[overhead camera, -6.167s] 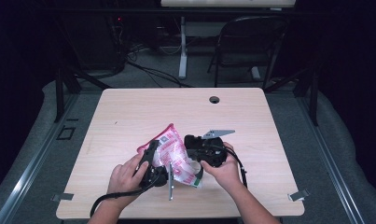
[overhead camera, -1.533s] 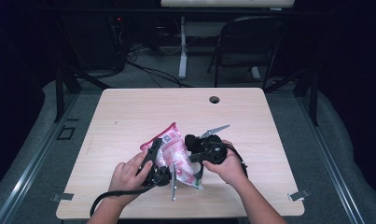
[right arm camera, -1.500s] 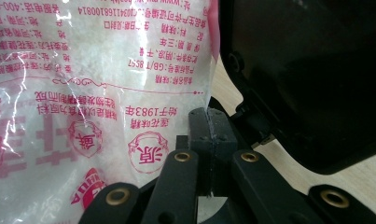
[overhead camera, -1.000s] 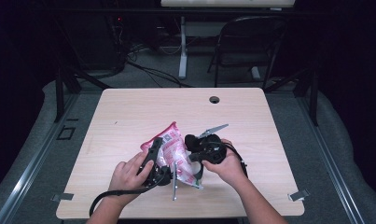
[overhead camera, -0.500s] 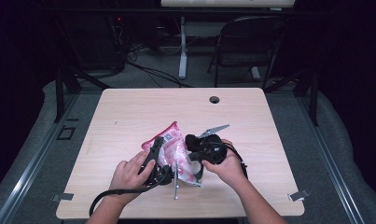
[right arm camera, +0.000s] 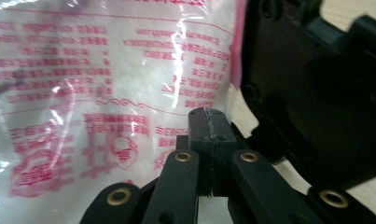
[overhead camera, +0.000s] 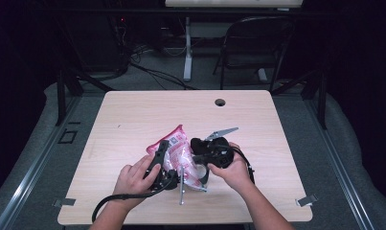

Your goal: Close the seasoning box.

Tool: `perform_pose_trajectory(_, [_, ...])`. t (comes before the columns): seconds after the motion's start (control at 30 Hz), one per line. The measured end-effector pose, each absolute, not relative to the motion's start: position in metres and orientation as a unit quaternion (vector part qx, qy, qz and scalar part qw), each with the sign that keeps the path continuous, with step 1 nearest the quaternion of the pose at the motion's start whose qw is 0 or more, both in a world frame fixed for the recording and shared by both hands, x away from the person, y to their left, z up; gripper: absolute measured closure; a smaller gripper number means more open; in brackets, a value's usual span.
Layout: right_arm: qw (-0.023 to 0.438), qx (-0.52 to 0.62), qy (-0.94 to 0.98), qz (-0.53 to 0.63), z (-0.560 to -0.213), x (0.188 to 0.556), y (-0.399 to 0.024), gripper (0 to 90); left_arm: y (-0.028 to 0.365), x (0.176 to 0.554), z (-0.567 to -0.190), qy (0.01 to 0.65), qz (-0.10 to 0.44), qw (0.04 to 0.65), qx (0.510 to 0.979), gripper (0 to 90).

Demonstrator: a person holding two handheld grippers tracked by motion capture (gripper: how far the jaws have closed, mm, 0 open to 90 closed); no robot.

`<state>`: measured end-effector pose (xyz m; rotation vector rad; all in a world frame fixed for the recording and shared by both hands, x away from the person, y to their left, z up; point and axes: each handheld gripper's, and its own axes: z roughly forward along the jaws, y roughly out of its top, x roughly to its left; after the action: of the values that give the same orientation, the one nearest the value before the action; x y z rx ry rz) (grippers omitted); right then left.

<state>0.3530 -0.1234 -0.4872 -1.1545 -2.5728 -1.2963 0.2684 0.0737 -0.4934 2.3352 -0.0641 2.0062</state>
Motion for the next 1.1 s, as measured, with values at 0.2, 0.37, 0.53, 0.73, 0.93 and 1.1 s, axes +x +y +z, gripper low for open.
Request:
perform_pose_trajectory(0.2, [0.006, -0.371, -0.832, -0.412, -0.488, 0.351, -0.124, 90.0, 0.075, 0.268, -0.495, -0.018, 0.652, 0.031, 0.757, 62.3])
perform_pose_trajectory(0.37, [0.018, -0.371, -0.831, -0.414, -0.484, 0.347, -0.131, 83.4, 0.078, 0.268, -0.497, -0.012, 0.649, 0.032, 0.76, 62.5])
perform_pose_trajectory(0.53, [0.043, -0.363, -0.828, -0.425, -0.48, 0.343, -0.133, 71.8, 0.078, 0.268, -0.497, -0.011, 0.649, 0.032, 0.76, 62.6])
perform_pose_trajectory(0.73, [0.056, -0.353, -0.839, -0.411, -0.485, 0.339, -0.125, 57.0, 0.077, 0.269, -0.497, -0.011, 0.651, 0.033, 0.758, 62.7])
perform_pose_trajectory(0.93, [0.062, -0.363, -0.845, -0.389, -0.49, 0.337, -0.126, 56.3, 0.077, 0.268, -0.497, -0.011, 0.652, 0.032, 0.757, 62.7])
perform_pose_trajectory(1.1, [0.087, -0.387, -0.831, -0.389, -0.493, 0.337, -0.13, 58.8, 0.077, 0.269, -0.497, -0.011, 0.652, 0.033, 0.758, 62.8])
